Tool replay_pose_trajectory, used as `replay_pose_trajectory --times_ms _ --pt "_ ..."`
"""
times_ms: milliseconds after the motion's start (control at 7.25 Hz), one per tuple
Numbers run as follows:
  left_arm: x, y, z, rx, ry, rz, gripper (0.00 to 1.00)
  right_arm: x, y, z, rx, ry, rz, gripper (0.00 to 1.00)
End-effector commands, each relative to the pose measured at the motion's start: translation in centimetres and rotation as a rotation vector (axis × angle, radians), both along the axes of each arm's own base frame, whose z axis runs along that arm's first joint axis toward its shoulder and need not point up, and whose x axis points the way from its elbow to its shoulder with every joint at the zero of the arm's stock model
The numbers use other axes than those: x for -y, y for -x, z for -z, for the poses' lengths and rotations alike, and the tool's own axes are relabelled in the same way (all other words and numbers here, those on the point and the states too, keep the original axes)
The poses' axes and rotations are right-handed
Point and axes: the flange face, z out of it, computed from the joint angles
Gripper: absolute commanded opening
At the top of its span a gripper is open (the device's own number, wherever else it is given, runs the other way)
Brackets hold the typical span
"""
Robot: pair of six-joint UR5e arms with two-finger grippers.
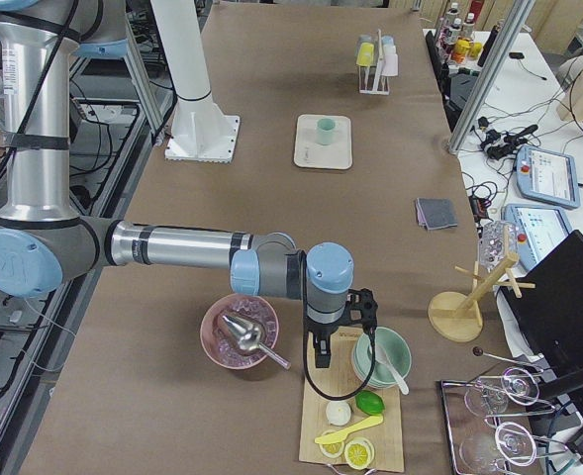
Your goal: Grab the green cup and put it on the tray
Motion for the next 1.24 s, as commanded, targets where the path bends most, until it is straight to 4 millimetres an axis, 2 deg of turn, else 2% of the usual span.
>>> replay_pose_trajectory --times_ms 0,138,276,414,552,690,828,966,1103 --pt "-8.8 1.9 -5.7 -0.008 -0.001 -0.025 0.98 -0.1 0.0 -0.1 0.001 0.0 0.001 1.0" --pt "-12.8 1.6 -4.6 -0.005 -0.02 -0.024 0.98 -0.2 0.0 -0.1 0.002 0.002 0.001 1.0" --pt "-13.6 1.5 -2.8 -0.002 -0.058 -0.025 0.98 -0.3 0.0 -0.2 0.002 0.003 0.0 1.0" --pt "-14.5 1.4 -3.0 -0.005 -0.042 -0.026 0.98 -0.3 0.0 -0.2 0.002 0.003 0.0 1.0" --pt "-12.1 -0.7 -1.3 0.022 -0.054 -0.073 0.98 -0.3 0.0 -0.3 0.002 0.003 0.001 1.0" --pt "-10.3 -3.7 0.5 0.121 -0.029 -0.092 0.98 -0.3 0.0 -0.2 0.002 0.003 0.001 1.0" --pt "-10.5 -4.6 0.2 0.127 0.01 -0.078 0.98 -0.3 0.0 -0.2 0.002 0.002 0.0 1.0" --pt "-11.1 -4.3 -0.9 0.131 0.034 -0.075 0.98 -0.4 0.0 -0.3 0.002 0.003 0.0 1.0" --pt "-12.9 -4.1 -2.6 0.132 0.069 -0.076 0.98 -0.4 0.0 -0.3 0.002 0.003 0.0 1.0"
